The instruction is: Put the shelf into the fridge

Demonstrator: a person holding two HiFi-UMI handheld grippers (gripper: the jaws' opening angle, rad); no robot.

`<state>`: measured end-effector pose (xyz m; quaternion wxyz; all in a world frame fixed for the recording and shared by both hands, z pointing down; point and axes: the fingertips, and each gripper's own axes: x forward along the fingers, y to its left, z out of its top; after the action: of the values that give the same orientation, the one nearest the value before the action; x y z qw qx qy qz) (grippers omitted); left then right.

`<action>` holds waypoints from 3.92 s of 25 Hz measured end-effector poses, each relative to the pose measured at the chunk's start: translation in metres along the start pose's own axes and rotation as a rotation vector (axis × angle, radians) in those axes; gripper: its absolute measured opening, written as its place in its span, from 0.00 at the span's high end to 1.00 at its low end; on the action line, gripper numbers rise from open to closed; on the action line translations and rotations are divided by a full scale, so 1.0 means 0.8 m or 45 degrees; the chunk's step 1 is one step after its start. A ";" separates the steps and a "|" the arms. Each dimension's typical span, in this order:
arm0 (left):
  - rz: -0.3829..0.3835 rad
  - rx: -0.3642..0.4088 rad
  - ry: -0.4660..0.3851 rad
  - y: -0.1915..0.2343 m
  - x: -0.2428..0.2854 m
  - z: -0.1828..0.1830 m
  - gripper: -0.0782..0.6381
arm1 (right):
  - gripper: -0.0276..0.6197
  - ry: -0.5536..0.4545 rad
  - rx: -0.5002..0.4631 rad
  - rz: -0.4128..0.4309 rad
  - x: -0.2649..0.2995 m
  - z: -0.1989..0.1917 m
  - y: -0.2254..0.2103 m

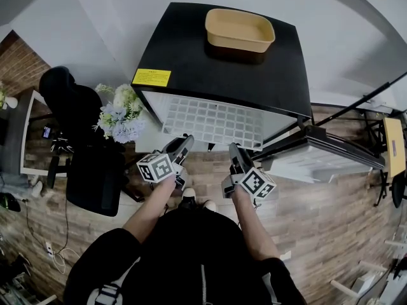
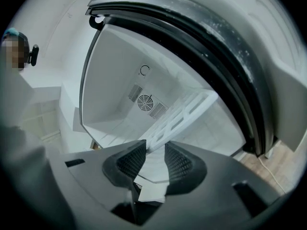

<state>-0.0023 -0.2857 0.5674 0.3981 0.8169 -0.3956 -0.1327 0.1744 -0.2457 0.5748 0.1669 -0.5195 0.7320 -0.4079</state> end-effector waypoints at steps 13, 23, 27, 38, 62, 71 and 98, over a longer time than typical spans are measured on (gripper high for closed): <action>0.020 -0.008 -0.009 0.008 0.025 0.010 0.68 | 0.77 -0.022 0.028 -0.035 0.022 0.015 -0.010; 0.041 -0.014 -0.025 0.016 0.043 0.020 0.68 | 0.77 -0.059 0.047 -0.055 0.040 0.025 -0.015; 0.050 -0.024 -0.039 0.019 0.050 0.024 0.68 | 0.77 -0.064 0.053 -0.060 0.046 0.029 -0.017; 0.082 -0.051 -0.067 0.027 0.069 0.034 0.69 | 0.77 -0.079 0.066 -0.072 0.064 0.040 -0.024; 0.078 0.016 -0.014 0.021 0.058 0.032 0.69 | 0.79 0.028 -0.046 -0.058 0.060 0.024 -0.030; 0.131 0.376 0.042 0.000 0.014 0.028 0.83 | 0.95 0.026 -0.287 -0.029 0.024 0.020 -0.002; 0.090 0.888 0.024 -0.091 -0.044 0.017 0.83 | 0.95 -0.056 -0.911 0.019 -0.058 0.025 0.071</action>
<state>0.0070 -0.2398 0.4998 0.1032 0.8908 -0.4414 0.0317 0.1715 -0.2054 0.5104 -0.0067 -0.5482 0.8286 -0.1134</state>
